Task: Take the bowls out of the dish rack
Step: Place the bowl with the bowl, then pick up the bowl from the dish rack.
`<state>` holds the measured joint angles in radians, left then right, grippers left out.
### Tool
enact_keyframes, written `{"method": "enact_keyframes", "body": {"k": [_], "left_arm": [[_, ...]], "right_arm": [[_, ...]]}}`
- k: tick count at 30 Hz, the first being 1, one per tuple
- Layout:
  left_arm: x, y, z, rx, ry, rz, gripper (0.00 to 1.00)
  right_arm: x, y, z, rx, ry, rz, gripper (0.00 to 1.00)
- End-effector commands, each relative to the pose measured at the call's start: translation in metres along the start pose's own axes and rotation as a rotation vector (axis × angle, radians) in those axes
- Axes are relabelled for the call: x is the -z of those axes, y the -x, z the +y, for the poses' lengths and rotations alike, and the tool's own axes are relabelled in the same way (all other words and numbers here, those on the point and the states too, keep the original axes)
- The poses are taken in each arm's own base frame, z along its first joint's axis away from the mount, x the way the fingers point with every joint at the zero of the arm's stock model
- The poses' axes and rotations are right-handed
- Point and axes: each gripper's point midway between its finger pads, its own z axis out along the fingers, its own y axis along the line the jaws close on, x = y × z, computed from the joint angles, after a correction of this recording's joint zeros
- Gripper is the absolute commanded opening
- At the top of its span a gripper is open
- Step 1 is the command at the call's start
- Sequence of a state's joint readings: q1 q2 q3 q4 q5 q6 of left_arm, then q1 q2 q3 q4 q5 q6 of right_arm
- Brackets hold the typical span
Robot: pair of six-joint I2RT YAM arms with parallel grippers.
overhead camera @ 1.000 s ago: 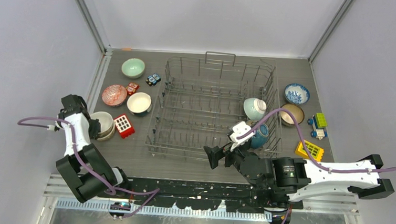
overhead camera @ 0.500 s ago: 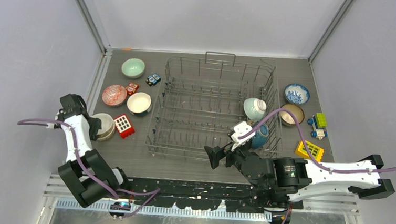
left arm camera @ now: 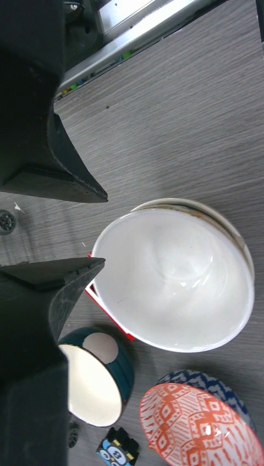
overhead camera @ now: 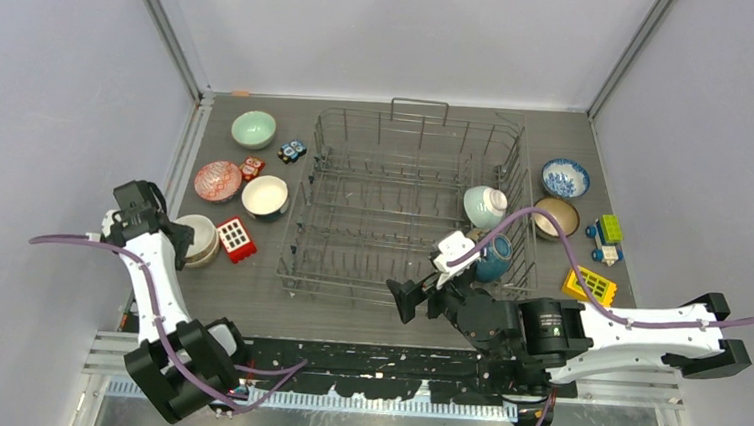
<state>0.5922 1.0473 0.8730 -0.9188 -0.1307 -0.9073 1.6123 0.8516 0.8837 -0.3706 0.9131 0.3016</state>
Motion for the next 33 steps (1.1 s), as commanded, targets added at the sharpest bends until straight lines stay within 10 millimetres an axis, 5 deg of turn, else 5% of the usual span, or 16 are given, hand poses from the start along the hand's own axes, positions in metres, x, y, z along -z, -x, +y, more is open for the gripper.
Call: {"method": "enact_keyframes", "body": {"k": [1, 33], "left_arm": [[0.022, 0.007, -0.010, -0.040, -0.052, -0.048, 0.43], [-0.022, -0.013, -0.004, -0.075, -0.033, -0.007, 0.27]], "right_arm": [[0.003, 0.027, 0.000, -0.040, -0.005, -0.046, 1.00], [-0.007, 0.024, 0.012, -0.017, -0.022, -0.015, 1.00]]}}
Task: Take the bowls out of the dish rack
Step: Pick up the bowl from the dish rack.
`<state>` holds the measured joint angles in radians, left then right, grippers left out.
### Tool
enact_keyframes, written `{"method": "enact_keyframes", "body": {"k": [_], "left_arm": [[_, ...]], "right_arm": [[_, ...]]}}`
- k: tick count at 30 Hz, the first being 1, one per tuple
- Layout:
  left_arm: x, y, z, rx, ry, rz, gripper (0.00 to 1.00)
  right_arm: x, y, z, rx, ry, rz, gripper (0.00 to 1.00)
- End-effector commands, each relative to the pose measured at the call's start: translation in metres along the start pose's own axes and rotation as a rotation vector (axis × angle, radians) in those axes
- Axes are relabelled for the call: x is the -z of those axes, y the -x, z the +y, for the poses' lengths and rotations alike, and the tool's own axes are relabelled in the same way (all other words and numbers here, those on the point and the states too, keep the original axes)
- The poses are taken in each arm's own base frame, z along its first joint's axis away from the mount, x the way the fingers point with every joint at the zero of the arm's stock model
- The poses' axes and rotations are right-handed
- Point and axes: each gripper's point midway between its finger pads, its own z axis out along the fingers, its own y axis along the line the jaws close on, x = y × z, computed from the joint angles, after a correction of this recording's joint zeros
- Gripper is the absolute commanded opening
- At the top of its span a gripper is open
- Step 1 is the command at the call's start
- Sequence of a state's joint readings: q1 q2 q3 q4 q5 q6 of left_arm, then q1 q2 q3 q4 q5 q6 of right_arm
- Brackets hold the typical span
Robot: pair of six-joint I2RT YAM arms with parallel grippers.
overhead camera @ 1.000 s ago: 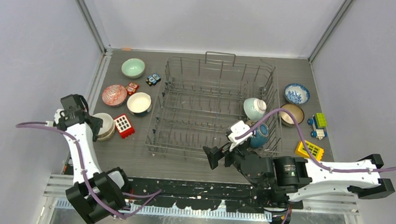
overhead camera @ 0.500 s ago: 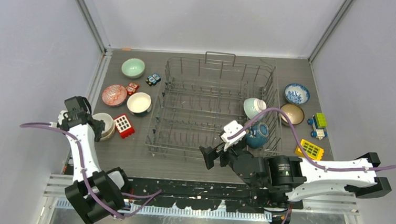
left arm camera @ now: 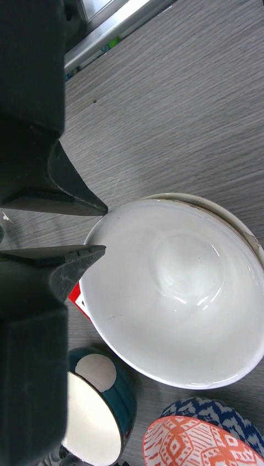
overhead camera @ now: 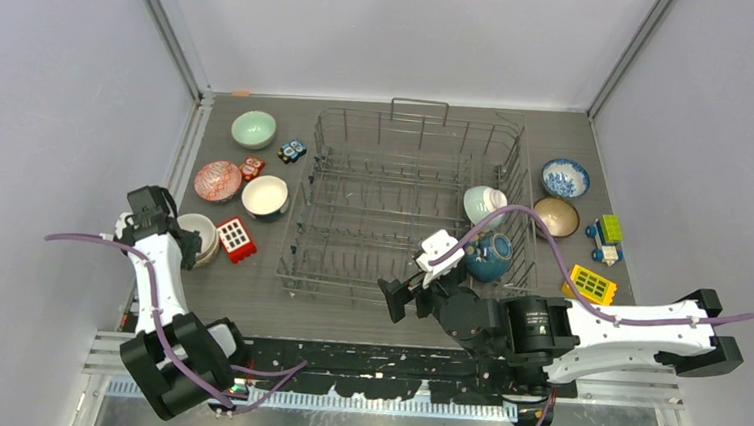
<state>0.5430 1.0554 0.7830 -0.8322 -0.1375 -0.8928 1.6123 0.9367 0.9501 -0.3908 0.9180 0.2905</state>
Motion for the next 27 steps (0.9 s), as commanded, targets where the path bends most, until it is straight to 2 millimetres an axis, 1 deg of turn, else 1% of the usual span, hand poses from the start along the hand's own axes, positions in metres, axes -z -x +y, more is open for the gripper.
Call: {"method": "enact_keyframes", "body": {"k": [1, 4, 8, 10, 13, 16, 18, 19, 24, 26, 27], "left_arm": [[0.000, 0.005, -0.007, -0.015, -0.035, -0.022, 0.27], [0.012, 0.010, -0.016, -0.012, -0.072, -0.027, 0.31], [0.042, 0.016, -0.037, -0.014, -0.161, -0.020, 0.40], [0.061, 0.020, -0.052, -0.023, -0.228, -0.044, 0.46], [0.096, 0.027, -0.078, -0.062, -0.356, -0.098, 0.57], [0.130, 0.024, -0.104, -0.159, -0.475, -0.130, 0.65], [0.150, 0.016, -0.121, -0.242, -0.552, -0.141, 0.68], [0.161, 0.006, -0.132, -0.297, -0.604, -0.139, 0.70], [0.191, -0.032, -0.164, -0.455, -0.784, -0.127, 0.76], [0.203, -0.049, -0.175, -0.528, -0.848, -0.119, 0.77], [0.207, -0.056, -0.179, -0.565, -0.868, -0.122, 0.78]], "right_arm": [[0.001, 0.019, 0.000, -0.057, -0.011, -0.035, 1.00], [0.002, 0.023, -0.001, -0.058, -0.016, -0.039, 1.00], [0.007, 0.037, -0.009, -0.057, -0.029, -0.063, 1.00], [0.012, 0.047, -0.016, -0.050, -0.043, -0.084, 1.00], [0.018, 0.065, -0.029, -0.023, -0.080, -0.113, 1.00], [0.023, 0.080, -0.043, 0.014, -0.127, -0.137, 1.00], [0.024, 0.089, -0.051, 0.017, -0.145, -0.141, 1.00], [0.022, 0.093, -0.058, 0.010, -0.166, -0.138, 1.00], [0.006, 0.100, -0.085, -0.009, -0.239, -0.104, 1.00], [-0.004, 0.100, -0.103, -0.040, -0.287, -0.069, 1.00], [-0.011, 0.096, -0.116, -0.057, -0.326, -0.036, 1.00]]}}
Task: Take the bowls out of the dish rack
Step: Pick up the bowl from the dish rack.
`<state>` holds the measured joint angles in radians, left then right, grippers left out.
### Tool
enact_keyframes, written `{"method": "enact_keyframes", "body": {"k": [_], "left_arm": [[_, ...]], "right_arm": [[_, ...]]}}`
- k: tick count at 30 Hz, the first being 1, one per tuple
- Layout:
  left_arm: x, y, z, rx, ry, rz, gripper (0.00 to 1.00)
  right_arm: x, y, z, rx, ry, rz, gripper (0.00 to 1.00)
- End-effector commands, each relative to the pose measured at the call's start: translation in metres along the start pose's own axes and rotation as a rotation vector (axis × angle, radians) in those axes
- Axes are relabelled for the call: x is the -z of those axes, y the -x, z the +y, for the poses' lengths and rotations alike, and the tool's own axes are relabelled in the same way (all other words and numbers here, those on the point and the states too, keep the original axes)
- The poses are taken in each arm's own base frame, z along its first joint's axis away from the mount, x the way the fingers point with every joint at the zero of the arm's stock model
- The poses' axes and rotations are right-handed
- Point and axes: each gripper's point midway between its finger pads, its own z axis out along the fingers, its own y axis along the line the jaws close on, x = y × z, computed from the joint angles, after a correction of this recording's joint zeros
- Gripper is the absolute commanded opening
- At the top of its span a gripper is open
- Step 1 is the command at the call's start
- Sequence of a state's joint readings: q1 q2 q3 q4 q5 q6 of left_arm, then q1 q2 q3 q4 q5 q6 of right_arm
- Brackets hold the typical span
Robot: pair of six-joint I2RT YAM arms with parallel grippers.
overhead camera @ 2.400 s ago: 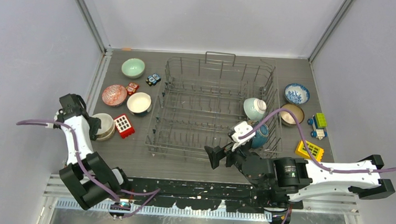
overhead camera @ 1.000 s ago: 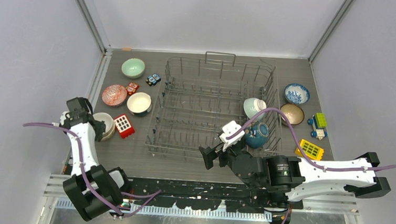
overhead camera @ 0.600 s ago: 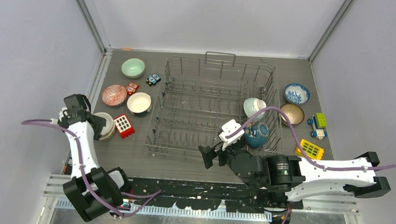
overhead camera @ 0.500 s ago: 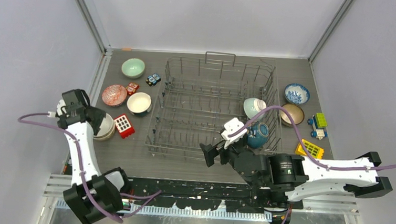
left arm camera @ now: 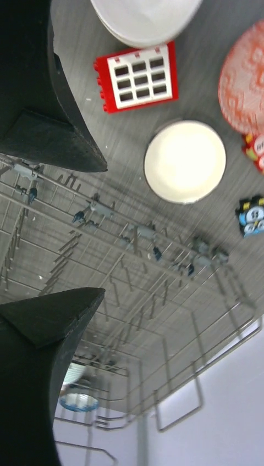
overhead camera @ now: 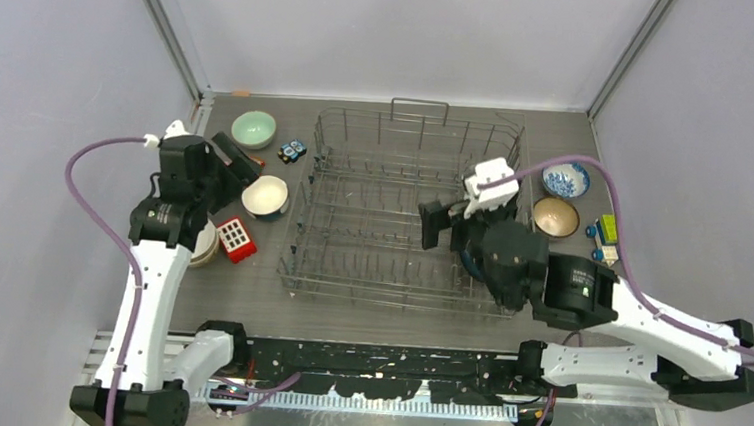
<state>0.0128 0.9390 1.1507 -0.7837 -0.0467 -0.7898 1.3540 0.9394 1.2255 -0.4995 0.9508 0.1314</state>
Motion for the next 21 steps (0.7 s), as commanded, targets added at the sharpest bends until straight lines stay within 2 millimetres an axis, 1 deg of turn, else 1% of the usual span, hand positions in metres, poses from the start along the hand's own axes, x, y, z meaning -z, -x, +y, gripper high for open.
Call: {"method": "enact_keyframes", "body": {"k": [1, 3, 5, 8, 10, 11, 12, 13, 14, 16, 18, 21], "left_arm": [[0.003, 0.002, -0.050, -0.162, -0.161, -0.032, 0.79], [0.002, -0.005, -0.060, -0.236, -0.180, -0.028, 0.80], [0.002, -0.014, -0.068, -0.306, -0.201, -0.020, 0.82], [-0.002, -0.028, -0.074, -0.392, -0.224, 0.013, 0.83], [-0.001, -0.036, -0.081, -0.428, -0.247, 0.034, 0.83], [0.002, -0.041, -0.088, -0.445, -0.269, 0.042, 0.83], [0.009, -0.048, -0.099, -0.472, -0.306, 0.051, 0.83], [0.011, -0.050, -0.104, -0.486, -0.316, 0.050, 0.83], [0.019, -0.058, -0.116, -0.512, -0.351, 0.058, 0.83], [0.027, -0.069, -0.131, -0.523, -0.393, 0.074, 0.84], [0.033, -0.086, -0.148, -0.510, -0.454, 0.116, 0.84], [0.043, -0.117, -0.173, -0.474, -0.547, 0.185, 0.84]], "right_arm": [[-0.028, -0.003, -0.031, -0.051, -0.088, 0.099, 1.00], [-0.042, -0.008, -0.054, -0.120, -0.139, 0.155, 1.00], [-0.049, -0.013, -0.071, -0.172, -0.181, 0.191, 1.00], [-0.055, -0.019, -0.086, -0.221, -0.242, 0.213, 1.00], [-0.057, -0.025, -0.099, -0.261, -0.308, 0.217, 1.00], [-0.057, -0.028, -0.107, -0.286, -0.342, 0.208, 1.00], [-0.056, -0.030, -0.118, -0.321, -0.386, 0.193, 1.00], [-0.053, -0.033, -0.126, -0.338, -0.417, 0.182, 1.00], [-0.051, -0.036, -0.138, -0.375, -0.456, 0.169, 1.00], [-0.045, -0.045, -0.159, -0.436, -0.520, 0.161, 1.00], [-0.039, -0.053, -0.171, -0.481, -0.545, 0.163, 1.00], [-0.030, -0.068, -0.182, -0.484, -0.591, 0.199, 1.00]]}}
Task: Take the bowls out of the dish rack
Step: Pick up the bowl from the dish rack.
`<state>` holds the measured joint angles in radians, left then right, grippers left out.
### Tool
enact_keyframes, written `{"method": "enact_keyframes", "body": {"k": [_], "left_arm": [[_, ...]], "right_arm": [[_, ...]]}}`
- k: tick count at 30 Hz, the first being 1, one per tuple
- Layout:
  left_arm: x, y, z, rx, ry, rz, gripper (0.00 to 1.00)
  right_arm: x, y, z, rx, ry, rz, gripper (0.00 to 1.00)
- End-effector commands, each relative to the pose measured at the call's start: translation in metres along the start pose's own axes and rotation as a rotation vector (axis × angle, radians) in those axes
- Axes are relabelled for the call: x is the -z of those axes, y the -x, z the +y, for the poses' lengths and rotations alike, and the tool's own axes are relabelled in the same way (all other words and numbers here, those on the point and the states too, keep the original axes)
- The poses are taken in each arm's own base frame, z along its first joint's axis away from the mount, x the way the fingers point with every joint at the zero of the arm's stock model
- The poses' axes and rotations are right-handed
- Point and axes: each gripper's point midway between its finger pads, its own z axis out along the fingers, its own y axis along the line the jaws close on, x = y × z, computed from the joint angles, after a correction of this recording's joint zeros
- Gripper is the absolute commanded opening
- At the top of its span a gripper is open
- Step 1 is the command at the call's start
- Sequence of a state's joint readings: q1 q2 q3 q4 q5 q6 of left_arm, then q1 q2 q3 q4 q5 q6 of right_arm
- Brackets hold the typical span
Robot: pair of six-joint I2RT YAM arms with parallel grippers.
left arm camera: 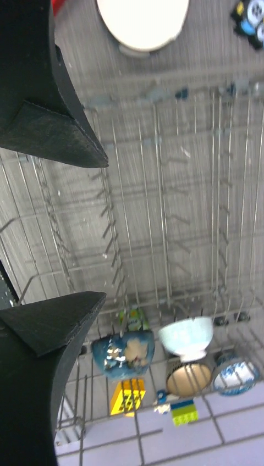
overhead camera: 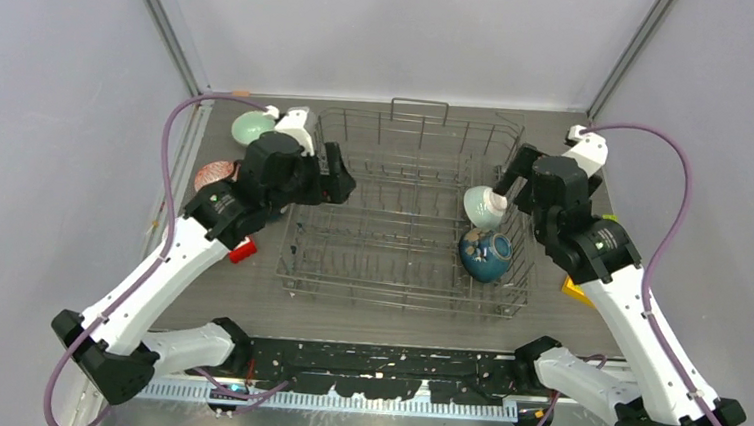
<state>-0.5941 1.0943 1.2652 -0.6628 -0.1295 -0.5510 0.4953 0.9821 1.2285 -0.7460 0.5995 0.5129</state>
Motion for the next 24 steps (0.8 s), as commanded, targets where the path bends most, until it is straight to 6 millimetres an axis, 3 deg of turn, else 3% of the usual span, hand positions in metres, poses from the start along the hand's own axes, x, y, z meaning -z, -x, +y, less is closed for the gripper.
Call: {"method": "enact_keyframes", "body": {"k": [1, 6, 11, 17, 24], "left_arm": [[-0.006, 0.003, -0.059, 0.050, -0.162, -0.025, 0.84], [-0.014, -0.022, -0.130, 0.112, -0.309, 0.025, 0.84], [-0.034, -0.056, -0.183, 0.241, -0.374, 0.107, 0.84], [-0.071, -0.094, -0.217, 0.297, -0.374, 0.215, 0.80], [-0.096, -0.111, -0.240, 0.306, -0.414, 0.274, 0.75]], "right_arm": [[0.004, -0.004, -0.015, -0.082, -0.024, 0.009, 1.00], [0.007, -0.018, -0.032, -0.075, -0.066, 0.011, 1.00], [0.006, -0.029, -0.044, -0.095, -0.097, 0.006, 1.00], [0.005, -0.040, -0.043, -0.142, -0.073, 0.016, 1.00], [0.011, -0.047, -0.030, -0.190, 0.008, 0.059, 1.00]]}}
